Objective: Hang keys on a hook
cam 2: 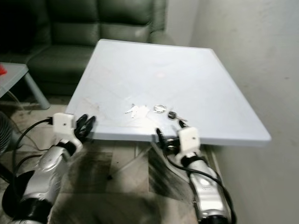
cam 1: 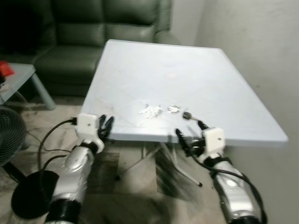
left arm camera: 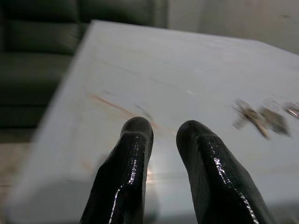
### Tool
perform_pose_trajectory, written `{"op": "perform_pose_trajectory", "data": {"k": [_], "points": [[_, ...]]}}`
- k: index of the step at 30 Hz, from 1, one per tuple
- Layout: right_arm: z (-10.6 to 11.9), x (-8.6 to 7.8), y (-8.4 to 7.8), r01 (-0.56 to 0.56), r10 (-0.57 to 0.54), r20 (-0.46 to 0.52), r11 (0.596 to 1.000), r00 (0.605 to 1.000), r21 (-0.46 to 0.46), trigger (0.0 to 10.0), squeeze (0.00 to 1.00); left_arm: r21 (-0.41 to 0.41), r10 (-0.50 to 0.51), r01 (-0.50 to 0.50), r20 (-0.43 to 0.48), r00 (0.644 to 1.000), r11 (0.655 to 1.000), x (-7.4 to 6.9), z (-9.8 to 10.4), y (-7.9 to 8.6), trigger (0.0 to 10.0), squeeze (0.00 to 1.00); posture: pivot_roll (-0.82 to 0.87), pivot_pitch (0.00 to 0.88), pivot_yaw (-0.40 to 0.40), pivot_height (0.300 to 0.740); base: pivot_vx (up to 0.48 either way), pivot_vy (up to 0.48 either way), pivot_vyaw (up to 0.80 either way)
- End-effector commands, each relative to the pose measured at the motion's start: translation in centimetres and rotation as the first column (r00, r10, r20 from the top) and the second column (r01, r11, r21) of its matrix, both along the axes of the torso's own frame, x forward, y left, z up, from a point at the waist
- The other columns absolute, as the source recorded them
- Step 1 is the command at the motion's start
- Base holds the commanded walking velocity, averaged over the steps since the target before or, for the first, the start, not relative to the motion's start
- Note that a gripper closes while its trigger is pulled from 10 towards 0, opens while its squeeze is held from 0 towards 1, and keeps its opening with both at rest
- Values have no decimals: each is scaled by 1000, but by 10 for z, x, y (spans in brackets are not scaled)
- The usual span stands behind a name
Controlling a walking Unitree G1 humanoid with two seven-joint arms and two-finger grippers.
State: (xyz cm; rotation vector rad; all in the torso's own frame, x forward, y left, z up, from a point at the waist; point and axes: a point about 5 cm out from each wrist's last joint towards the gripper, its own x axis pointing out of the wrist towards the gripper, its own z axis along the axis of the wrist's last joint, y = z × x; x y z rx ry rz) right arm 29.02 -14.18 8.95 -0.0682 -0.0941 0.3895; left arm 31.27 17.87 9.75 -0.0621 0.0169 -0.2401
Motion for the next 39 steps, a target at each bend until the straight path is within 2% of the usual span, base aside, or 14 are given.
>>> {"op": "perform_pose_trajectory", "data": {"k": [1, 5, 11, 17, 20, 27, 31, 35, 37, 39], "points": [[2, 0, -10, 25, -25, 7, 1000, 1000, -17, 10000, 0, -5, -20, 20, 10, 1000, 1000, 2, 3, -8, 10000, 0, -70, 0, -32, 740, 289, 0, 587], [3, 0, -12, 28, -28, 5, 999, 1000, 26, 10000, 0, -7, -18, 18, 10, 1000, 1000, 2, 3, -8, 10000, 0, -70, 0, -33, 740, 290, 0, 0], [3, 1, -12, 22, -22, 5, 1000, 1000, 18, 10000, 0, -7, -17, 17, 10, 1000, 1000, 2, 3, -9, 10000, 0, -71, 0, -35, 740, 269, 0, 0], [3, 1, -11, 9, -9, -4, 1000, 1000, 0, 10000, 0, -15, -11, 11, 9, 1000, 1000, 3, 3, -10, 10000, 0, -70, 0, -36, 740, 0, 0, 0], [1, 3, -10, 29, -30, -22, 999, 999, -38, 10000, 0, -10, 8, -8, 8, 1000, 1000, 2, 1, -11, 10000, 0, -67, 0, -39, 740, 0, 0, 0], [1, 19, -10, 139, -150, -64, 978, 987, -152, 10000, 0, 6, -45, 45, 12, 999, 999, -2, 1, -21, 10000, 0, -36, 0, -62, 740, 0, 0, 0], [1, 26, -5, 166, -183, -115, 975, 976, -144, 10000, 0, 8, -76, 75, 20, 997, 997, -4, 3, -27, 10000, 0, -16, 0, -81, 740, 0, 0, 0], [1, 30, 10, 159, -177, -163, 980, 971, -118, 10000, 0, -3, -100, 100, 21, 995, 995, -11, 3, -32, 10000, 0, 5, 49, -100, 740, 0, 0, 0], [2, 30, 11, 158, -176, -162, 980, 971, -118, 10000, 0, -4, -102, 102, 21, 995, 995, -12, 3, -33, 10000, 0, 5, 49, -100, 740, 0, 0, 0], [3, 34, 21, 165, -180, -186, 982, 966, -92, 10000, 0, -6, -134, 134, 15, 991, 991, -18, 3, -41, 10000, 0, 9, 82, -101, 740, 0, 0, 0]]}}
